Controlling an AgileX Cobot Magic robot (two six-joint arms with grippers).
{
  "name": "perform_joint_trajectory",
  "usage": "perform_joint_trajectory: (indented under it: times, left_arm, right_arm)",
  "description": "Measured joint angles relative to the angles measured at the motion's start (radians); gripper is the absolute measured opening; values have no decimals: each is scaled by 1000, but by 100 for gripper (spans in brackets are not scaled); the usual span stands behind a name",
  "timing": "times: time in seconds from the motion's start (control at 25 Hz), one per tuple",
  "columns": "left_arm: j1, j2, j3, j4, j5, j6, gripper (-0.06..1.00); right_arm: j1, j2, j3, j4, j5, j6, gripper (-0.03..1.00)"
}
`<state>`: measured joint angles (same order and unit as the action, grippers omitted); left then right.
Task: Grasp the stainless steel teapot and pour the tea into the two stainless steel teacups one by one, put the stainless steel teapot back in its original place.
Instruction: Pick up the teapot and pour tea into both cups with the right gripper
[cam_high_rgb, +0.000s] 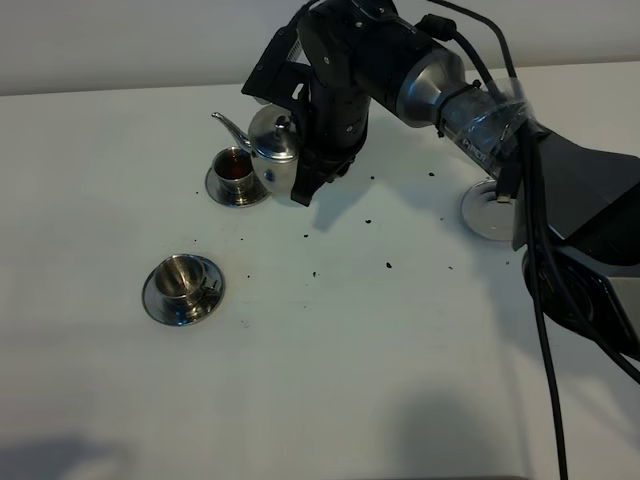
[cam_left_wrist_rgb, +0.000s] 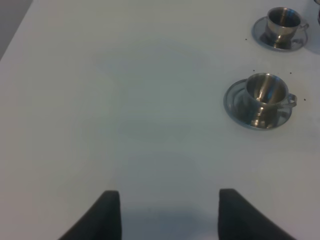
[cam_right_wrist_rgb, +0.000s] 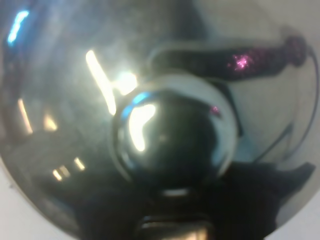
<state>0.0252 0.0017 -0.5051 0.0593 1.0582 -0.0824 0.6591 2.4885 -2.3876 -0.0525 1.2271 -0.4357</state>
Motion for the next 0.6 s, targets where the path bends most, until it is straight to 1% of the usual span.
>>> perform_joint_trajectory:
  times: [0.16,0.36,0.48,0.6]
  left_arm:
    - [0,0,0,0,0,0,47]
    - [0,0,0,0,0,0,47]
    - [0,0,0,0,0,-2,47]
    - [0,0,0,0,0,-1,47]
  right_arm:
    - [-1,-3,42,11,3,10,18]
    - [3,-40,47,4,4,14,18]
    - [29,-117,85,-46,0,24,18]
    - [73,-219,181,-98,-3,51,18]
